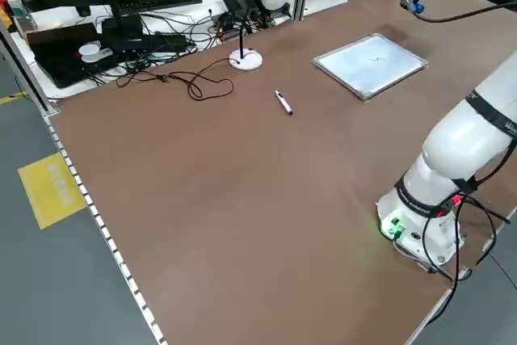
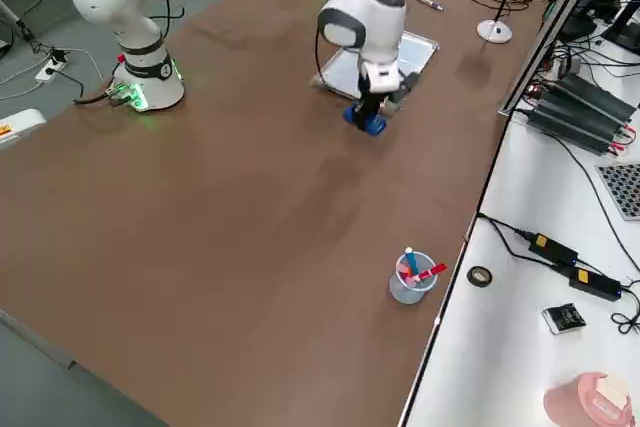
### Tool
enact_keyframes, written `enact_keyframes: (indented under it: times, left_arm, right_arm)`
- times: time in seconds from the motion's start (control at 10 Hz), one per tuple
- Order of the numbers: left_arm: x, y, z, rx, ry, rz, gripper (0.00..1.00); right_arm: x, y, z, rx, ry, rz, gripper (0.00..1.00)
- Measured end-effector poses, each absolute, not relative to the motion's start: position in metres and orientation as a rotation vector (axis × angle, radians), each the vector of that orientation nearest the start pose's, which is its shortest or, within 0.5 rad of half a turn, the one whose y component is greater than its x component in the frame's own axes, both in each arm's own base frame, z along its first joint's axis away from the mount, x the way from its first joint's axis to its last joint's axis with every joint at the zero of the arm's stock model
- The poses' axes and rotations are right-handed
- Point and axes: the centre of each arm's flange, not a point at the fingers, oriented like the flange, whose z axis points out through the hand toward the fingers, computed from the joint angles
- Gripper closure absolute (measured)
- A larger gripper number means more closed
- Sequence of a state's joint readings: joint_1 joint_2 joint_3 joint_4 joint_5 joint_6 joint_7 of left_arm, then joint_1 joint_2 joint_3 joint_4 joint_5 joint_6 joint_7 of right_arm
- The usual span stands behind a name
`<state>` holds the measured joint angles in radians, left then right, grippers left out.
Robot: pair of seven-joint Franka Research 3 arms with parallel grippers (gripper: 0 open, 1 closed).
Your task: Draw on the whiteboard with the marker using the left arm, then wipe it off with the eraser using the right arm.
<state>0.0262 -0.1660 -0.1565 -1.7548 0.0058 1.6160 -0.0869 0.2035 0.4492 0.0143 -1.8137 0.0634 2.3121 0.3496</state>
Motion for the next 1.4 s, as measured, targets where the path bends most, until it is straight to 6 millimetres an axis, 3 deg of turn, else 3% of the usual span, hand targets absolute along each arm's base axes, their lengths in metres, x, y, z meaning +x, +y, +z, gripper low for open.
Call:
enact_keyframes:
  times: [0.3, 0.5, 0.9, 1.2, 1.4]
  left_arm:
    - [0.502, -0.066, 0.629, -3.113, 0.049, -0.046, 0.00]
    - [0.502, -0.065, 0.630, -3.114, 0.046, -0.050, 0.00]
    - [0.501, -0.065, 0.635, -3.114, 0.049, -0.067, 0.00]
    - [0.501, -0.065, 0.636, -3.114, 0.048, -0.069, 0.00]
    - [0.501, -0.065, 0.636, -3.114, 0.048, -0.070, 0.00]
  right_arm:
    - [0.621, 0.227, 0.310, -3.000, 0.272, -0.072, 0.44]
    - [0.610, 0.265, 0.314, -2.963, 0.273, -0.098, 0.44]
    - [0.588, 0.323, 0.316, -2.925, 0.267, -0.154, 0.44]
    - [0.567, 0.363, 0.291, -2.925, 0.240, -0.149, 0.44]
    - [0.558, 0.376, 0.267, -2.936, 0.231, -0.135, 0.44]
